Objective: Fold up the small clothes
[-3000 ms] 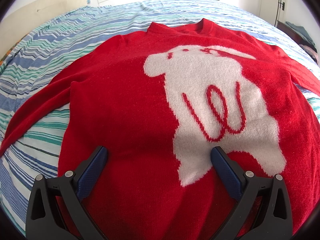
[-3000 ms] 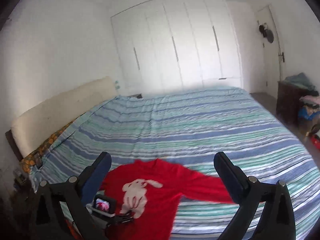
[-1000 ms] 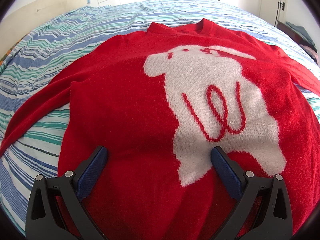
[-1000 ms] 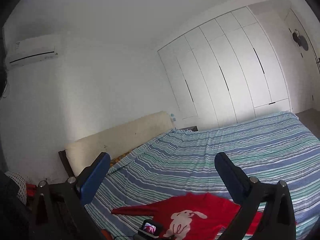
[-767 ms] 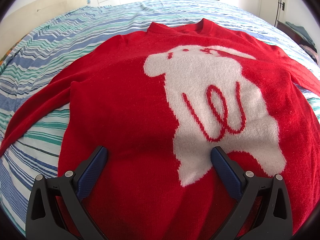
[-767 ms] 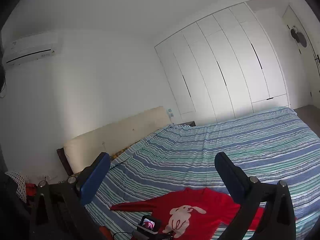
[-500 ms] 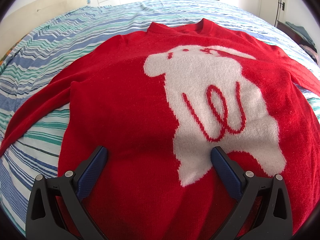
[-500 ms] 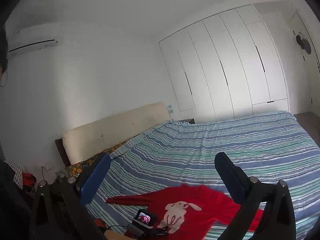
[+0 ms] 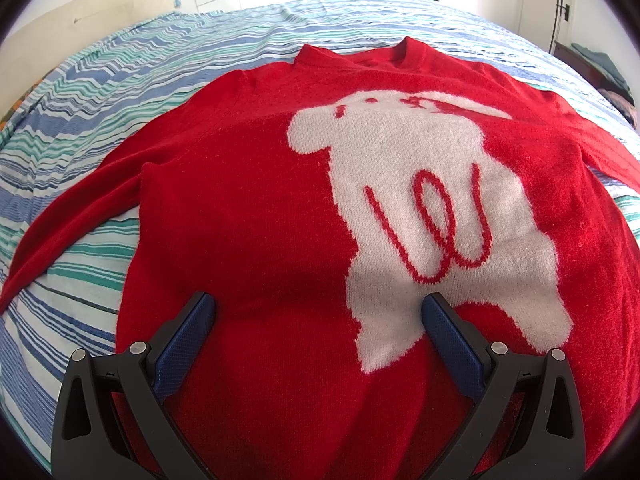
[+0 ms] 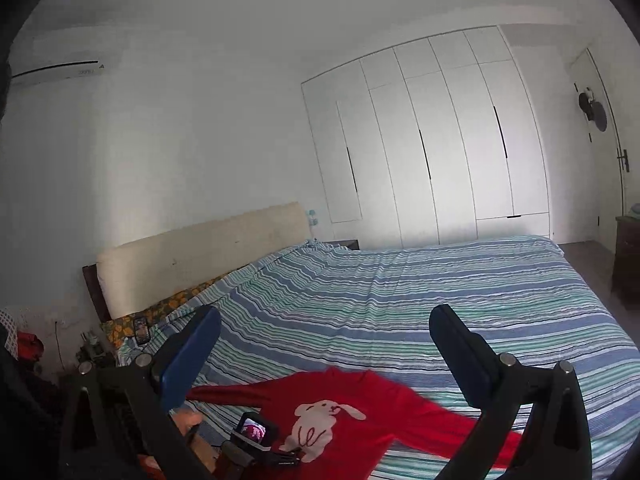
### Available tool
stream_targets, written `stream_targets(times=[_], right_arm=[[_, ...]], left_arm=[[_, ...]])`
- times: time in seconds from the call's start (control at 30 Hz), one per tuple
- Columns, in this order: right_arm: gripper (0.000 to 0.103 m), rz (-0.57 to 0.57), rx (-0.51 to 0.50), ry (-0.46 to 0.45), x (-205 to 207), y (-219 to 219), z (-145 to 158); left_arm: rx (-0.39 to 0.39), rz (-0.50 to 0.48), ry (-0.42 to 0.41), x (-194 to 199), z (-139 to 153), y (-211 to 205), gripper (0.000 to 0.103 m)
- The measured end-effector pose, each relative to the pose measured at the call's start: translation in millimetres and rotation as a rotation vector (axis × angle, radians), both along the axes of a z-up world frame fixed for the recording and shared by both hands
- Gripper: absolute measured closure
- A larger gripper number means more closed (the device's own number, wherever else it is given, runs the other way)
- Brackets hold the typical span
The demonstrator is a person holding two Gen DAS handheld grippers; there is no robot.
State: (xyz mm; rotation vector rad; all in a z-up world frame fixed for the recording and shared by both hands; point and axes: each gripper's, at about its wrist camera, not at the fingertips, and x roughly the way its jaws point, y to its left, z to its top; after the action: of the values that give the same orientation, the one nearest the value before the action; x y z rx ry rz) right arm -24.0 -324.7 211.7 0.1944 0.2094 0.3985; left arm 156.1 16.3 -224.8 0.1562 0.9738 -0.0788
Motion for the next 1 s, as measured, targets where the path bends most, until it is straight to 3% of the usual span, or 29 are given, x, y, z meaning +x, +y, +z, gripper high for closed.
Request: stream_targets(times=[0.57, 1.0], right_arm=[[0.0, -0.097, -0.005, -0.053, -12, -16, 12], [0.0, -0.098, 0.021, -0.097, -16, -13, 25]], left_arm=[[0.0, 0.001, 0.0, 0, 0, 0, 0.0], [0.0, 0.001, -0.001, 0, 0, 0, 0.0]])
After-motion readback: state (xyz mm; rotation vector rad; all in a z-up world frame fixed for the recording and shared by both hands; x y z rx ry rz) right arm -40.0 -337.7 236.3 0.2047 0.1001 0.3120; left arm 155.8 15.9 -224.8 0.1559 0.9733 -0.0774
